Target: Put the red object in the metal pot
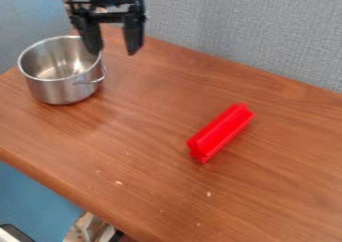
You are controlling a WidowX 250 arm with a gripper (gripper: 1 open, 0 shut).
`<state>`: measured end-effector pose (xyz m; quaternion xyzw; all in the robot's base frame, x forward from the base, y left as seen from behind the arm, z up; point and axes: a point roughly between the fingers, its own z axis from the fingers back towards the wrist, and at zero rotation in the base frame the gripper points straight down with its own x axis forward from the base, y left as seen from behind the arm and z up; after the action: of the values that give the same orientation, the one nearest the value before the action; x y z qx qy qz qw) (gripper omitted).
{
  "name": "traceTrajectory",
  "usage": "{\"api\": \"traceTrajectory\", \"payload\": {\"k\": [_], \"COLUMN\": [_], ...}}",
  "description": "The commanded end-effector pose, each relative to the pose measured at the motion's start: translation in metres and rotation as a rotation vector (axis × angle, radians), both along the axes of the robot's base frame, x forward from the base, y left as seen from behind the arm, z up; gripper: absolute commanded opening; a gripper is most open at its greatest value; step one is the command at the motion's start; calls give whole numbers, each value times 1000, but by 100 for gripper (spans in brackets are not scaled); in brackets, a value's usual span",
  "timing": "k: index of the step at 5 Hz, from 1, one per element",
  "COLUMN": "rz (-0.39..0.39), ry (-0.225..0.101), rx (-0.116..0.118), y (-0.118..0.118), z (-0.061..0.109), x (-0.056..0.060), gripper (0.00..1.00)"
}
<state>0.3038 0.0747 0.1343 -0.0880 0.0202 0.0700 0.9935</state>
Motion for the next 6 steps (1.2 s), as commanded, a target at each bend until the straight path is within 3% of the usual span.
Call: {"api": "traceTrajectory", "payload": {"k": [1, 3, 4, 6], "rz": [-51, -173, -198, -216], "ry": [-81, -101, -99, -48], "rx": [17, 6, 12, 37], "y": [-36, -115, -138, -145], "z": [22, 13, 1, -37], "x": [5, 18, 14, 6], "gripper": [100, 100, 100, 100]}}
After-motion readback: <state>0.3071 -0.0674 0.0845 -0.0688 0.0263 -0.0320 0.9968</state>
